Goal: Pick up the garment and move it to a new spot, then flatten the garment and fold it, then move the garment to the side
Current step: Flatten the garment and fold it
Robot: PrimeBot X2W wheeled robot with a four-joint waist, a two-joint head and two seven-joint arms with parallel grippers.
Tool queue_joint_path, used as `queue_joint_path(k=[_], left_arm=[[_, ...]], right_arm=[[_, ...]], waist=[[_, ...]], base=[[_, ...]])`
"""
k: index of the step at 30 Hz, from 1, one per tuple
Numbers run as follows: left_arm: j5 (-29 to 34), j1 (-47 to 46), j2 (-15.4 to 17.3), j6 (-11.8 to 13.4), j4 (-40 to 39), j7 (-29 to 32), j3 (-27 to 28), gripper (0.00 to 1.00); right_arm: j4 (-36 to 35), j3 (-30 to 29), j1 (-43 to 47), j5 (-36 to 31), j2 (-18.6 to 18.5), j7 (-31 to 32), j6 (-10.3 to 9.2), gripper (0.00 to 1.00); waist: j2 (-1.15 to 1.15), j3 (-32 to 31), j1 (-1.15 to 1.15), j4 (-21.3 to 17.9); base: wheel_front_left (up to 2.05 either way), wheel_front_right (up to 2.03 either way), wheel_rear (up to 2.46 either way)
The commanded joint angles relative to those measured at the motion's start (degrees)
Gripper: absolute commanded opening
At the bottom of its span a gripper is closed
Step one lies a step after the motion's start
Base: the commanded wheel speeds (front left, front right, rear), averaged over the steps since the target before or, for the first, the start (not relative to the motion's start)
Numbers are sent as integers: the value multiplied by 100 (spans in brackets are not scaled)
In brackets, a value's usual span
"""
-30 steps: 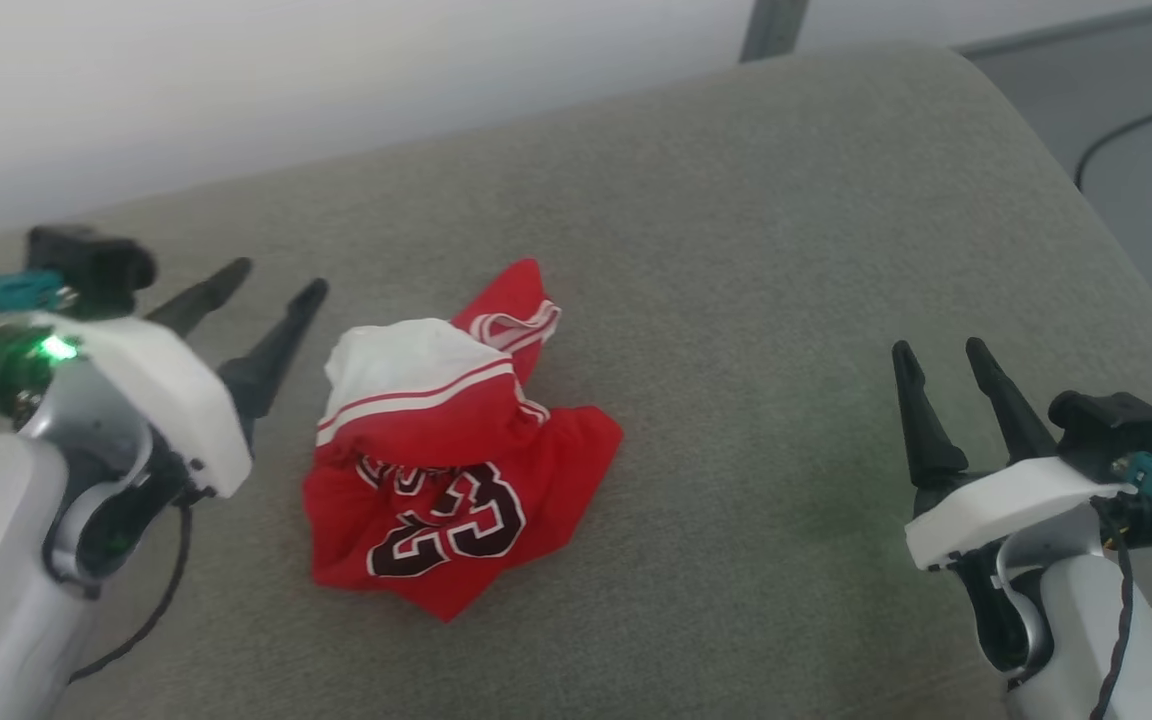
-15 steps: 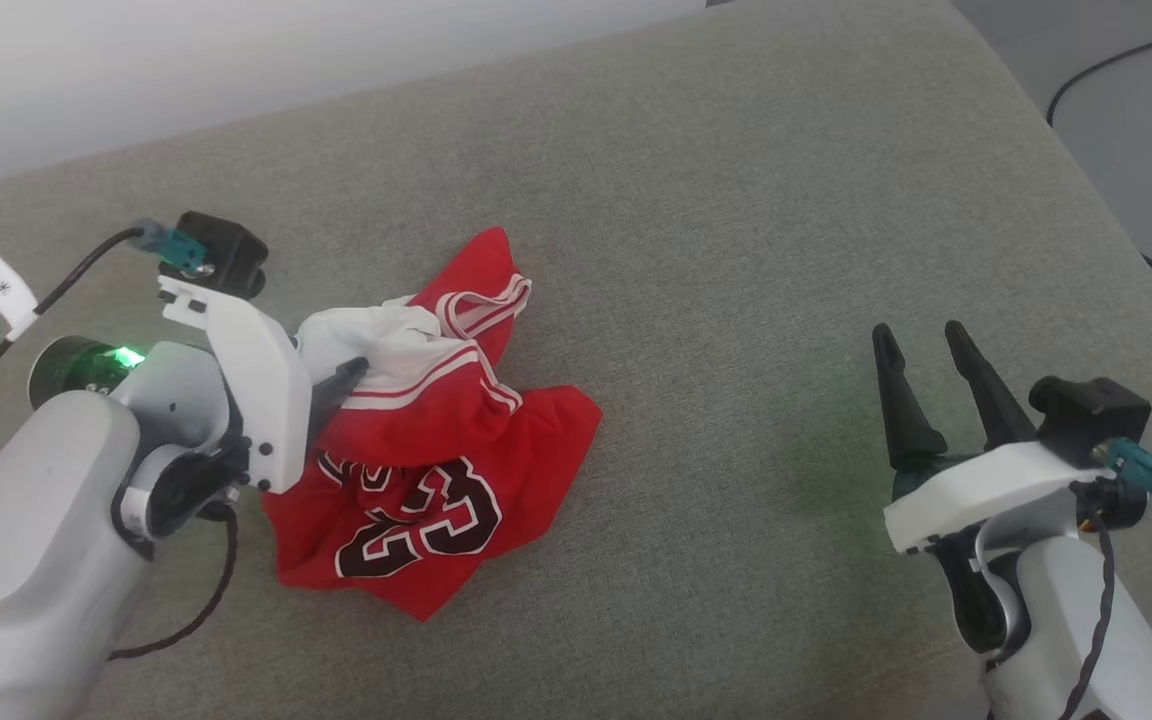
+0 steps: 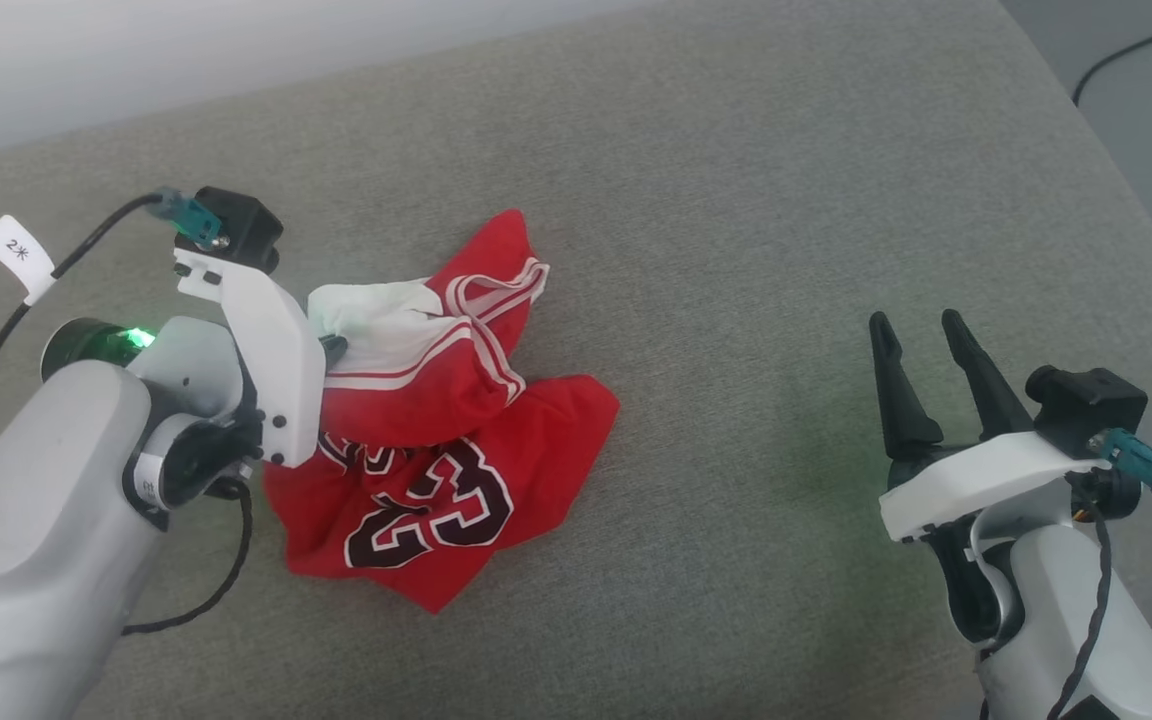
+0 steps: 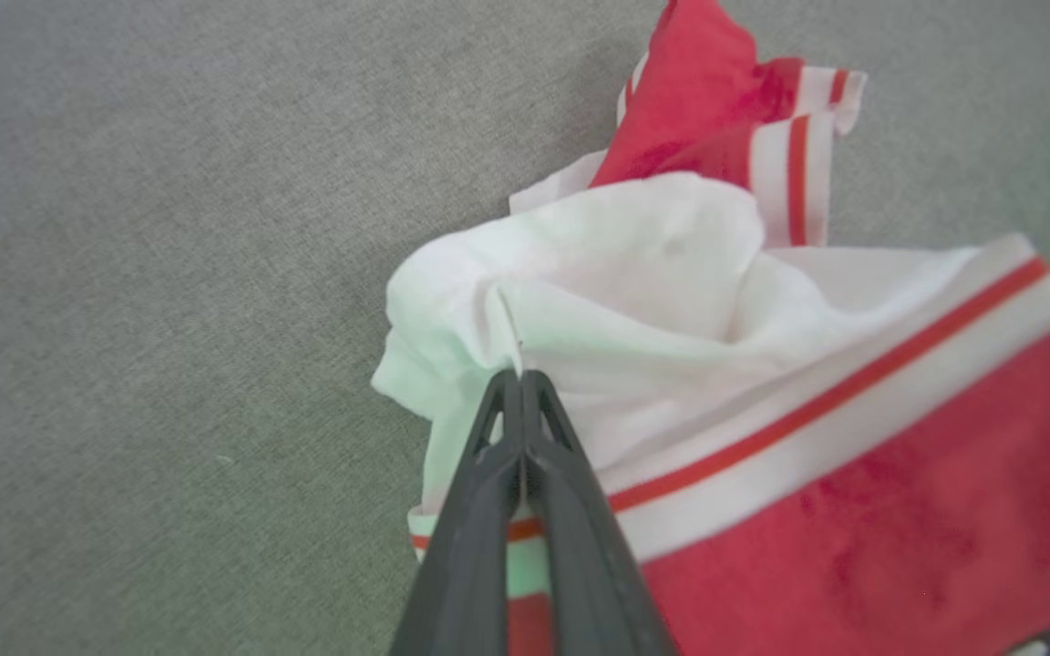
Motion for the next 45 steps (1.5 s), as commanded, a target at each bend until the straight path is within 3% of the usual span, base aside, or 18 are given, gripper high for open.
queue_joint_path(k=[1, 11, 24, 28, 43, 45], left_arm=[[-100, -100, -6, 41, -5, -4, 50, 0], [-291, 124, 221, 278, -450, -163, 420, 0], [-421, 1289, 1061, 869, -659, -615, 1121, 0], [-404, 1681, 1083, 942, -403, -843, 1200, 0], [-591, 2146, 644, 710, 873, -1214, 1059, 0], [-595, 2143, 627, 701, 1005, -1237, 1053, 27]], right_arm=[[6, -1, -60, 18, -19, -29, 3, 100], [33, -156, 30, -37, -103, -67, 3, 100], [-80, -188, 123, -118, -194, 92, 3, 100], [-112, -181, 144, -144, -201, 150, 3, 100], [-221, -126, 284, -157, -255, 335, 3, 100], [-236, -123, 323, -157, -268, 363, 3, 100]], waist=[[0, -4, 0, 31], [0, -117, 0, 498], [0, -313, 0, 1024], [0, -379, 0, 1098], [0, -644, 0, 1246], [0, -682, 0, 1272]], base=[[0, 0, 0], [0, 0, 0], [0, 0, 0], [0, 0, 0], [0, 0, 0], [0, 0, 0]])
